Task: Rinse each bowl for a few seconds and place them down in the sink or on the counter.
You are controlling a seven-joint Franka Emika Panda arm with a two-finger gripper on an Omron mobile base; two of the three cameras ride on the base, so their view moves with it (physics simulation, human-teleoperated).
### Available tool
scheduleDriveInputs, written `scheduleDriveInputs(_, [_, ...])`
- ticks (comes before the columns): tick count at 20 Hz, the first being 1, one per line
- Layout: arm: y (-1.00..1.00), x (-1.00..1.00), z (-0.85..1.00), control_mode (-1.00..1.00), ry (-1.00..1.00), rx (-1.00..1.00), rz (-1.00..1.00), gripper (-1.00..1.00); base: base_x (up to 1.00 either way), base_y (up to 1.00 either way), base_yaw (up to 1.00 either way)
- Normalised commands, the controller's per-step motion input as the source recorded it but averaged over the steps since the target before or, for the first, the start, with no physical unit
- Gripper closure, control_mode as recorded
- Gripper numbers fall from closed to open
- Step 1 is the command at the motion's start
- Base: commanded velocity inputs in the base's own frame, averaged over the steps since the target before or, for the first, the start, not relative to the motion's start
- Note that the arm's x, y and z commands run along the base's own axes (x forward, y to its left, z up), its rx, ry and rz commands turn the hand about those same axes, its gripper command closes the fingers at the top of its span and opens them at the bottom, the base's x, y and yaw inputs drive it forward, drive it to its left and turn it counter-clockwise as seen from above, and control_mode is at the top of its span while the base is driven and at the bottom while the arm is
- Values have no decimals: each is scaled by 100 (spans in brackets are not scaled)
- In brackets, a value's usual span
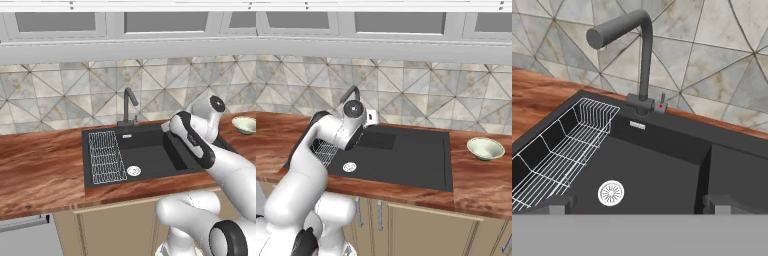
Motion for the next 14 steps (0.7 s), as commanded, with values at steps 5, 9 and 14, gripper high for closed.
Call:
scheduleDriveInputs(5, [-3, 23, -13, -100, -5, 3, 5, -100, 0, 0, 0])
scheduleDriveInputs(9, [0, 14, -15, -100, -11, 2, 5, -100, 0, 0, 0])
scheduleDriveInputs(14, [1, 15, -12, -100, -13, 1, 3, -100, 0, 0, 0])
